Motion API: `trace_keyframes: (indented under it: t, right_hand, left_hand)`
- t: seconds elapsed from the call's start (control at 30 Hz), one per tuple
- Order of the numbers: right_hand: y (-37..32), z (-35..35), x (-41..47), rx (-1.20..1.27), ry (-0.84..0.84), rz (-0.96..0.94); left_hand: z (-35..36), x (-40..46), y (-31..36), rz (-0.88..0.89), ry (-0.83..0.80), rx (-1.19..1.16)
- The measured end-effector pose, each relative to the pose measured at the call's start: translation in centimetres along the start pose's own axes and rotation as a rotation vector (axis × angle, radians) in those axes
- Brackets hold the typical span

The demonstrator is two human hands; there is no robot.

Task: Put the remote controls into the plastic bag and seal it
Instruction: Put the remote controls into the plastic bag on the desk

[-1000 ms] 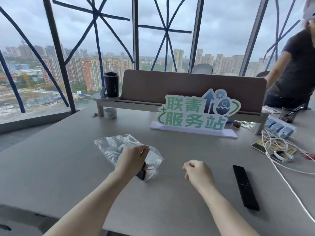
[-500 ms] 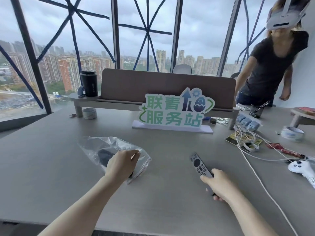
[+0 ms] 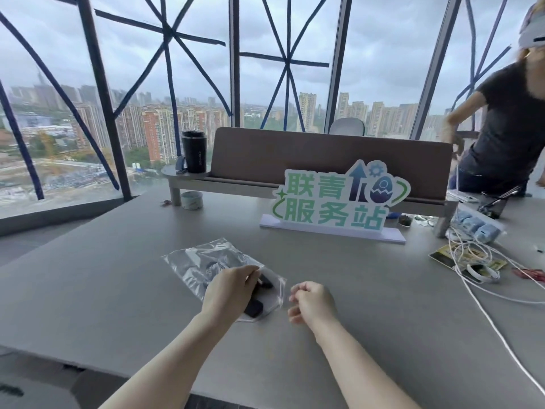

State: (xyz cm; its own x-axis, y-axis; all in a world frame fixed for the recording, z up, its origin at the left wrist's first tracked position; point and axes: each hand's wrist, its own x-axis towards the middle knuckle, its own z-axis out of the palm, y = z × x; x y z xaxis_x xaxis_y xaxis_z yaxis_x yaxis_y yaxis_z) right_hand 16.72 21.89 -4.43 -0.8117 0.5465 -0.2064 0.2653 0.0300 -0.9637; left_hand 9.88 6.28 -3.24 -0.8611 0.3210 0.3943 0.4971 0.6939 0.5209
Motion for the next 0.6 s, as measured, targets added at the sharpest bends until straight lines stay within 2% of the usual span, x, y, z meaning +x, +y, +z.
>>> trace_keyframes:
  t: [0.07, 0.23, 0.37, 0.47, 0.6]
  right_hand:
    - [0.6, -0.7, 0.8, -0.203, 0.094, -0.063]
    - [-0.3, 0.8, 2.7, -0.383, -0.120, -0.133]
    - [-0.7, 2.3, 4.5, -0.505, 0.019, -0.265]
    - [-1.0, 2.3, 4.2, -0.459, 0.085, -0.313]
    - [-3.7, 1.2, 2.5, -0.360, 0.096, -0.340]
  left_hand:
    - [0.0, -0.2, -0.2, 0.008, -0.027, 0.026]
    - [-0.1, -0.8, -0.6, 0.021, -0.247, 0.170]
    - [-1.1, -1.4, -1.9, -0.014, -0.447, 0.320]
    - [-2.4, -1.6, -3.2, -0.075, -0.437, 0.367]
    - [-4.6, 0.4, -3.2, -0.173, -0.248, 0.256]
